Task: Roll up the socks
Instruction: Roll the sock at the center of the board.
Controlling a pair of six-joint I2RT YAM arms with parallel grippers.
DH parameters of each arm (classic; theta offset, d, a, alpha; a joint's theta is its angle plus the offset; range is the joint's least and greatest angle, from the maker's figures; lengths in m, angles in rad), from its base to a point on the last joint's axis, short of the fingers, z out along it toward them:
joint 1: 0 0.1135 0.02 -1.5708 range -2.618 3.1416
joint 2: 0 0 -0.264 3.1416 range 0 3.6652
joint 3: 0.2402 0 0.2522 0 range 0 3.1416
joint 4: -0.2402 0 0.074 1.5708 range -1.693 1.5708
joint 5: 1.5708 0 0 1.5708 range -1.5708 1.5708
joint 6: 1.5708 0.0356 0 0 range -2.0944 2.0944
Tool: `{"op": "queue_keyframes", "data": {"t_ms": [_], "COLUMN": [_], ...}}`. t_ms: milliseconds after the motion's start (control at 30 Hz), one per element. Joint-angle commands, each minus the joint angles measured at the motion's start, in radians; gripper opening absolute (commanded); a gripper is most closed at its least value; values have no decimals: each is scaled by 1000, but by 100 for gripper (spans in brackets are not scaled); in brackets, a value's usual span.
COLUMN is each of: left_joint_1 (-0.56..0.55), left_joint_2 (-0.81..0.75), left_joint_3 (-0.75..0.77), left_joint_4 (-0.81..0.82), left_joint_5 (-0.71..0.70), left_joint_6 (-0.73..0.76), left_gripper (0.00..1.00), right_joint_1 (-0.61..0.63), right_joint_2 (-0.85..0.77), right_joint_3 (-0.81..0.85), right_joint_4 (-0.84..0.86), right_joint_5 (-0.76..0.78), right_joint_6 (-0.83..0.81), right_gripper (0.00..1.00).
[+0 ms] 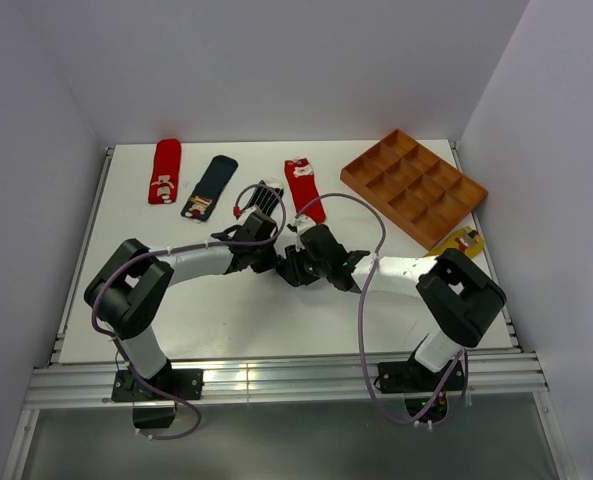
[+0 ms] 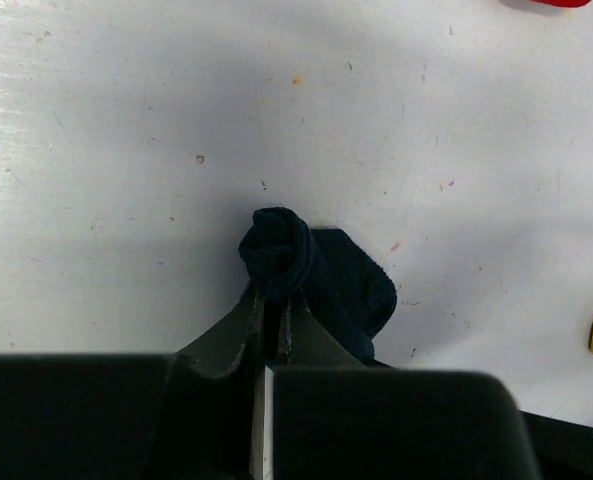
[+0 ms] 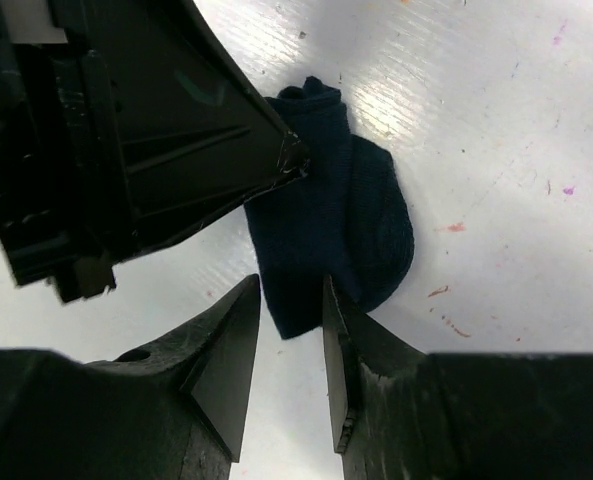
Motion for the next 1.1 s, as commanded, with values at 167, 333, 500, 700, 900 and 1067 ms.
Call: {"op": "queue_keyframes", "data": {"t_ms": [167,333,500,700,900,1067], "left_joint_1": [-6,-6,-7,-7,-3,6], "left_joint_2": [16,10,1,-56,-149,-226], "left_joint_3": [29,36,34,-1,-41,-95], "left_joint_4": [-14,-12,-14,6,22,49], "left_joint_5": [12,20,20,-20,-57,-79], "left_joint_6": [40,43,40,17,-20,-49], "left_gripper": [0,0,0,22,55,66], "right_joint_1": [59,82,97,67,-96,-219], "right_joint_2": [56,92,164,182,173,207], "right_joint_3": [49,66,124,131,111,82], "right_joint_4": [-29,-62,-153,-193,-155,-49], "right_joint_5": [167,216,271,137,-242,-552], "right_joint_6": [-81,-96,-78,-15,72,184], "right_gripper": [43,45,14,0,0,0]}}
